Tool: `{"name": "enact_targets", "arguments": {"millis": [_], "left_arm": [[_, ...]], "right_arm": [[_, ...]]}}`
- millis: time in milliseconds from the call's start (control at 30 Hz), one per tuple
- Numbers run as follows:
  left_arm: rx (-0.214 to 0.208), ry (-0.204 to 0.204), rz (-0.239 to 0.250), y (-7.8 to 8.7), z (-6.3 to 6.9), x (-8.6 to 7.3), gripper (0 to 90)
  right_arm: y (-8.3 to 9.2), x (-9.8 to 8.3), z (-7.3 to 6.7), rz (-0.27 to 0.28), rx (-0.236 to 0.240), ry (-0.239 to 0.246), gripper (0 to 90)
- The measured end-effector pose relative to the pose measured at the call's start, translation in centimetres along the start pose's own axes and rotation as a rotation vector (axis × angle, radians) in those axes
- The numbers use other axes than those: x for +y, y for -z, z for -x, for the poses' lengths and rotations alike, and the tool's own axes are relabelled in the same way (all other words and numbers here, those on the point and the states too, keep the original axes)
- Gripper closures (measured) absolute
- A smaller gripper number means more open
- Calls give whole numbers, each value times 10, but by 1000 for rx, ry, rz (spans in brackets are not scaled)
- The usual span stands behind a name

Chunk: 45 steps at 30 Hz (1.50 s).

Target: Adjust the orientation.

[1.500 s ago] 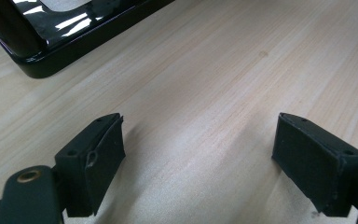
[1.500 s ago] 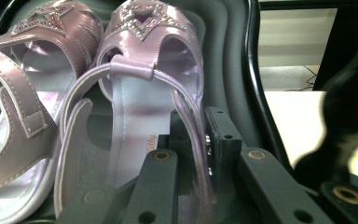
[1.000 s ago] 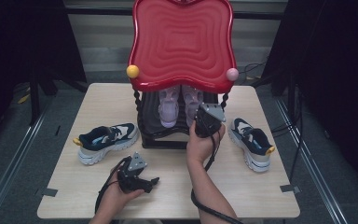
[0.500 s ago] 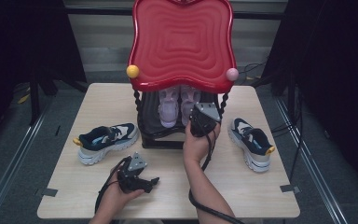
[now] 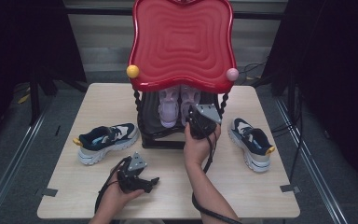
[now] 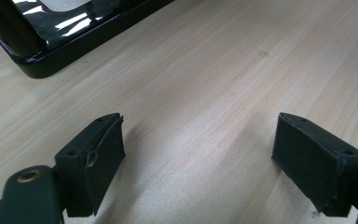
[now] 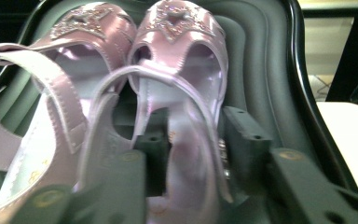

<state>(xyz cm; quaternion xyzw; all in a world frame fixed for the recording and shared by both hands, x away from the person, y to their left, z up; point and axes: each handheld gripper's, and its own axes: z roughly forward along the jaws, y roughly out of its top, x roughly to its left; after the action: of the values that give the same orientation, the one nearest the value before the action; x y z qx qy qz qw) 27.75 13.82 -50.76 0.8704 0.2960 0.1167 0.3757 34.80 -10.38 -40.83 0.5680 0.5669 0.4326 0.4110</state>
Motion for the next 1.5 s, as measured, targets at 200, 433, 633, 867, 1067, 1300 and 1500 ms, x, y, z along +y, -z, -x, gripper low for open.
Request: {"name": "enact_targets", "arguments": {"millis": [200,433,633,867,1067,1300,1500], "left_arm": [[1,0,0,0,0,0,159],[1,1,0,0,0,0,158],[2,0,0,0,0,0,159],[4,0,0,0,0,0,158],[4,0,-1,0,0,0,159],[3,5,3,0,0,0,159],[5,6,1,0,0,0,158]], "right_arm": [[7,2,4,8,53,33,458],[14,0,5,3,97,55,400],[23,-1,11,12,136,62,376],[32,1,16,0,205,71,330],[42,-3,20,-39,245,87,275],[49,-13,30,-109,316,89,236],[55,-23,38,-129,353,92,233]]}}
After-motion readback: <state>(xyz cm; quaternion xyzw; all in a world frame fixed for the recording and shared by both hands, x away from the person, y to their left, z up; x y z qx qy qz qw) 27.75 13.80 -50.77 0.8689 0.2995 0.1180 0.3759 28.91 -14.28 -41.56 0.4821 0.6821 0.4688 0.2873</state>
